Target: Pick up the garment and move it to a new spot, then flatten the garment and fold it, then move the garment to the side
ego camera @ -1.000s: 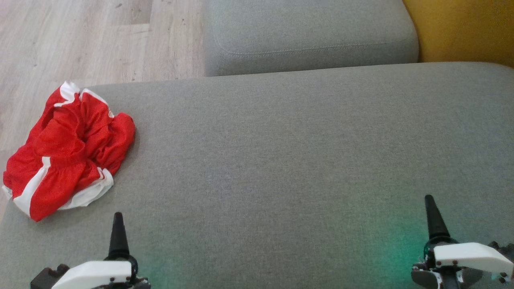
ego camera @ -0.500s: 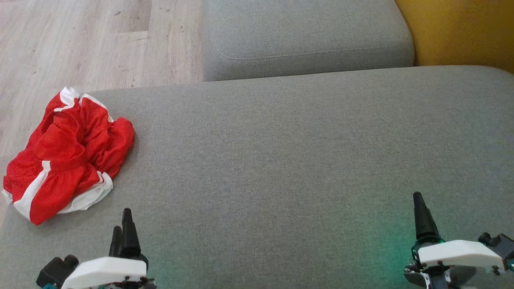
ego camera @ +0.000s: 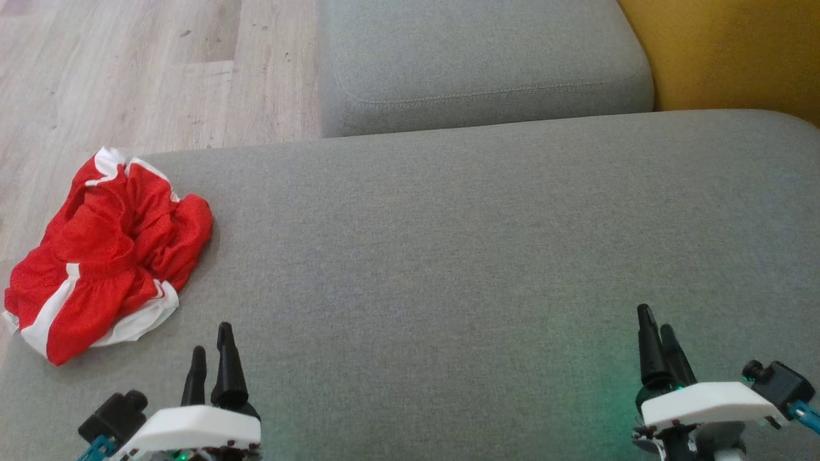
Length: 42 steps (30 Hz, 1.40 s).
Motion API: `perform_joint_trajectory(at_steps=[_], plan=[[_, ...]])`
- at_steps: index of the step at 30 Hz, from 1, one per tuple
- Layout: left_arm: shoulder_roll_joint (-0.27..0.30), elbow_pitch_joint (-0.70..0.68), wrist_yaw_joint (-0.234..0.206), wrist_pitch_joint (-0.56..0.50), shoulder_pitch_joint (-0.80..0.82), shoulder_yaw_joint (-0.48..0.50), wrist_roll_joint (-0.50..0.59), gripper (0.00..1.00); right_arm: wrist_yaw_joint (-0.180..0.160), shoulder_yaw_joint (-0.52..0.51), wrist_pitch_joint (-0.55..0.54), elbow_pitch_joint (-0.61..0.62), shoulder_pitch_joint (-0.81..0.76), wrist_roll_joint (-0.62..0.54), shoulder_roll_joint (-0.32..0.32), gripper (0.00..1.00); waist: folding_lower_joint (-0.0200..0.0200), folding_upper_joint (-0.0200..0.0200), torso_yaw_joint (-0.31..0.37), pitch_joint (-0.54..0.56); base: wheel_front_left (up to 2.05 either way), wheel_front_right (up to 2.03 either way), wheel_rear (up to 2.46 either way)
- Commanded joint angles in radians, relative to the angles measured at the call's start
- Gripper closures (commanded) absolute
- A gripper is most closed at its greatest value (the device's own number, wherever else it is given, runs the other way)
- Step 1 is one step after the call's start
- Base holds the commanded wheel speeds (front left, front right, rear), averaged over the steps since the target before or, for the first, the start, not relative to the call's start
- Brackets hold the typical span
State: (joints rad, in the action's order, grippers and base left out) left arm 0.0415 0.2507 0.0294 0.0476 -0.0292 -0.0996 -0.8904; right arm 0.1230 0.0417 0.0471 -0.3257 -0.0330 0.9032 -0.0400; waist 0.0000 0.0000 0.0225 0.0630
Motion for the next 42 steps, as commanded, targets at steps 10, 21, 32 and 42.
perform_joint_trajectory(at_steps=[10,21,32,42], plan=[[0.009,-0.044,-0.003,0.044,0.014,-0.014,0.145,0.00,0.006,0.046,0.046,0.034,0.020,-0.159,-0.006,0.00,0.0000,0.0000,0.007,0.017,0.00,0.00,0.00],[0.011,-0.050,-0.012,0.077,-0.013,-0.038,0.291,0.00,0.006,0.069,0.078,0.046,-0.008,-0.296,-0.007,0.00,0.0000,0.0000,0.013,0.049,0.00,0.00,0.00],[0.015,-0.042,-0.035,0.106,-0.015,-0.060,0.421,0.00,0.006,0.097,0.108,0.057,-0.014,-0.423,-0.008,0.00,0.0000,0.0000,0.013,0.053,0.00,0.00,0.00],[0.015,-0.033,-0.058,0.136,-0.022,-0.066,0.533,0.00,0.007,0.117,0.137,0.062,-0.016,-0.556,-0.008,0.00,0.0000,0.0000,0.016,0.060,0.00,0.00,0.00]])
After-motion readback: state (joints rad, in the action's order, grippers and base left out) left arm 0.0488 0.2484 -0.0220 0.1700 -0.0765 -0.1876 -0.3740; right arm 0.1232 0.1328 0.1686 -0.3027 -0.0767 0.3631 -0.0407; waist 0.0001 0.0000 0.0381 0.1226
